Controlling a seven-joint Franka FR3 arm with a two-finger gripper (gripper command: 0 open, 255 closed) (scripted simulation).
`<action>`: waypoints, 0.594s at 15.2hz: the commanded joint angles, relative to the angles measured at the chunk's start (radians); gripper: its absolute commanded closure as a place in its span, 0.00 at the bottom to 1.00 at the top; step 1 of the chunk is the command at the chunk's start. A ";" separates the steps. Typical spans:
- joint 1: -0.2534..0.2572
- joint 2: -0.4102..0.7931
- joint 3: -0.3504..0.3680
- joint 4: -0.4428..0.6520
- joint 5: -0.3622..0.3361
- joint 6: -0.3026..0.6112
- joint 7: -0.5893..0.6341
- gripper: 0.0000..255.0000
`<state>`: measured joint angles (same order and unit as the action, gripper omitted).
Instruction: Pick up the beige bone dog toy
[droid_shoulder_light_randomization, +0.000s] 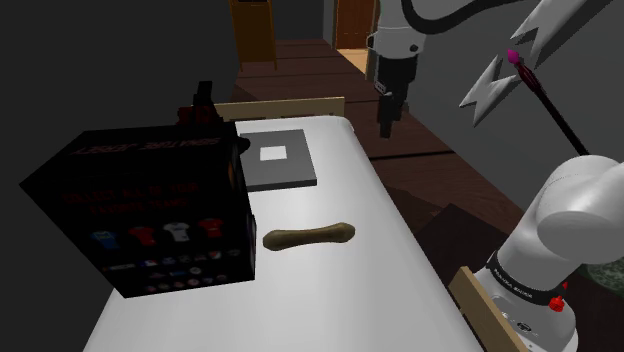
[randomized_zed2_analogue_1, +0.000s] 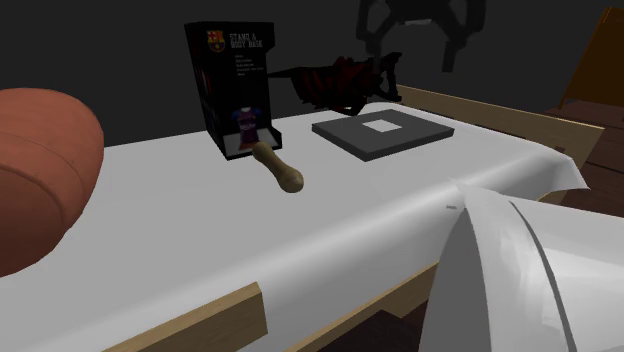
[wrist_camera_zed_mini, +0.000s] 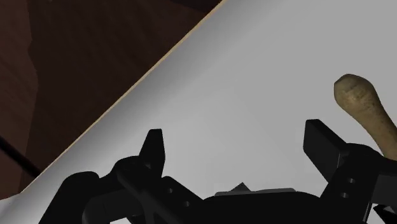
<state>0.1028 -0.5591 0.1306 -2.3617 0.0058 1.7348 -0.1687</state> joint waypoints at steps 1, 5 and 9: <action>0.024 0.038 0.015 -0.006 0.013 0.042 -0.021 0.00; 0.072 0.125 0.054 -0.008 0.039 0.126 -0.055 0.00; 0.118 0.215 0.094 -0.002 0.059 0.205 -0.089 0.00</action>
<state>0.2104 -0.3686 0.2171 -2.3689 0.0615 1.9207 -0.2451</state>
